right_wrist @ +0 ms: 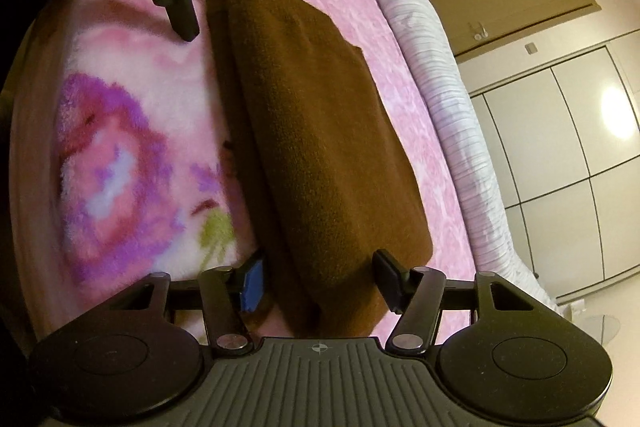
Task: Fold clothes
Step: 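Grasp the folded cardigan edge with both grippers, then lift the folded cardigan with both grippers and carry it toward the clothes stack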
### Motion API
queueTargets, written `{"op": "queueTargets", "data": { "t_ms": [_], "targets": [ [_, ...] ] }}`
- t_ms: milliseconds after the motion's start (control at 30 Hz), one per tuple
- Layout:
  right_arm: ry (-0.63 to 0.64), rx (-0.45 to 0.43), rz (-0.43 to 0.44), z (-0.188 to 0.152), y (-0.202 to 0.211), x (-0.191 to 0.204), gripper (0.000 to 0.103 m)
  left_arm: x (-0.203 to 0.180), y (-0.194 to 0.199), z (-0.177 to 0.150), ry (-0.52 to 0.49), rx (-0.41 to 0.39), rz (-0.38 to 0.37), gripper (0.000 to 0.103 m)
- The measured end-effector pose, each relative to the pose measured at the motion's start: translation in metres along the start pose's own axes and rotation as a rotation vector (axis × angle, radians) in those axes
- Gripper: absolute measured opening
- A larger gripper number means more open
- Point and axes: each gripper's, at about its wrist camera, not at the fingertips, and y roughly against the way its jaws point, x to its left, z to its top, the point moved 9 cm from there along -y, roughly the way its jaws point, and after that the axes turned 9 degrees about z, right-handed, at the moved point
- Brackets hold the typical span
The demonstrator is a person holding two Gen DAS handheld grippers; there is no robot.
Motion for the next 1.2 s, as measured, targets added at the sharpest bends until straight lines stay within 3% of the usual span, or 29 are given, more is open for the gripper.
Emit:
{"op": "queueTargets", "data": {
  "t_ms": [133, 200, 367, 433, 767, 800, 833, 900, 967, 1100, 1200],
  "targets": [
    [-0.013, 0.000, 0.012, 0.002, 0.005, 0.001, 0.055, 0.001, 0.001, -0.001, -0.004, 0.002, 0.005, 0.054],
    [-0.019, 0.000, 0.019, 0.003, 0.007, 0.002, 0.044, 0.000, 0.002, 0.000, -0.014, -0.002, 0.012, 0.056],
    [-0.075, -0.014, 0.074, 0.008, 0.015, -0.012, 0.027, -0.011, 0.013, 0.004, -0.143, -0.087, 0.072, 0.075],
    [-0.102, -0.028, 0.097, 0.012, 0.022, -0.021, 0.026, -0.018, 0.015, 0.008, -0.213, -0.122, 0.103, 0.080],
    [-0.352, -0.111, 0.250, 0.021, 0.058, -0.063, 0.026, -0.034, -0.023, 0.018, -0.494, -0.163, 0.308, 0.079],
    [-0.356, -0.112, 0.250, 0.022, 0.060, -0.064, 0.026, -0.031, -0.025, 0.016, -0.493, -0.160, 0.316, 0.074],
    [-0.360, -0.114, 0.251, 0.023, 0.062, -0.064, 0.026, -0.026, -0.028, 0.014, -0.488, -0.141, 0.325, 0.053],
    [-0.319, -0.109, 0.233, 0.022, 0.062, -0.056, 0.027, -0.018, -0.034, 0.008, -0.466, -0.104, 0.322, 0.029],
    [-0.254, -0.099, 0.202, 0.021, 0.060, -0.044, 0.030, -0.011, -0.035, 0.001, -0.425, -0.083, 0.292, 0.027],
    [-0.078, -0.066, 0.078, 0.019, 0.048, -0.010, 0.046, 0.002, -0.031, -0.005, -0.324, -0.060, 0.227, 0.023],
    [0.015, -0.047, -0.011, 0.020, 0.038, -0.002, 0.047, 0.017, -0.028, -0.002, -0.211, -0.047, 0.167, 0.023]
  ]
}}
